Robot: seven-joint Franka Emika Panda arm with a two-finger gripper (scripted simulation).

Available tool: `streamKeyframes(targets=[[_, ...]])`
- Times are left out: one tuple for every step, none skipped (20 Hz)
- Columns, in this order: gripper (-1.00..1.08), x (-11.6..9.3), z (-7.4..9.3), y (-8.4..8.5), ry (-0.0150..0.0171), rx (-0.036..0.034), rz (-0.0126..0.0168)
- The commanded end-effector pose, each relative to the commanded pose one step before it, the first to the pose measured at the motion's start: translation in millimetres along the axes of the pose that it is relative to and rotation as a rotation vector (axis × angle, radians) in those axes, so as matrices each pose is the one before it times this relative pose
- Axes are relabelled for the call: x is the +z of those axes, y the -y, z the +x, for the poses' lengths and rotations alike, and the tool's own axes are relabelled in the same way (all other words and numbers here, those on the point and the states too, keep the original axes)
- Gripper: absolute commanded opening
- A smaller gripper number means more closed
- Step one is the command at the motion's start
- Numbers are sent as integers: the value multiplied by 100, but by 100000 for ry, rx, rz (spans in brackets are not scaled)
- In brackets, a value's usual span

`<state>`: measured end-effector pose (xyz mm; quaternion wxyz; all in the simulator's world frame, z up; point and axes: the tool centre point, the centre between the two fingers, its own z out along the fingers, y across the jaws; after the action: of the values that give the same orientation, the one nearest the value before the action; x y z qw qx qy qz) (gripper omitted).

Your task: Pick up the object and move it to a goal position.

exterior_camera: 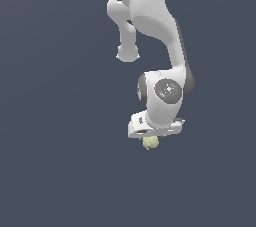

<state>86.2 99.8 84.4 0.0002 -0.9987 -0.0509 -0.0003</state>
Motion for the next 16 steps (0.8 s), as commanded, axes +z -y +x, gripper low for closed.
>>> streamKeyframes(targets=[[100, 973, -53, -1, 149, 0, -10], [100, 544, -8, 1, 0, 0, 0], [100, 622, -12, 1, 0, 0, 0], [100, 595, -18, 12, -62, -13, -28], [100, 547, -11, 1, 0, 0, 0], [100, 454, -6, 1, 0, 0, 0], [100, 362, 1, 1, 0, 0, 0], [100, 269, 10, 1, 0, 0, 0], [100, 176, 20, 2, 0, 0, 0], [100, 83, 31, 2, 0, 0, 0], [100, -10, 43, 2, 0, 0, 0], [100, -70, 40, 2, 0, 0, 0], [100, -31, 13, 1, 0, 0, 0], [-100, 0, 0, 0, 0, 0, 0], [-100, 0, 0, 0, 0, 0, 0], [-100, 0, 0, 0, 0, 0, 0]])
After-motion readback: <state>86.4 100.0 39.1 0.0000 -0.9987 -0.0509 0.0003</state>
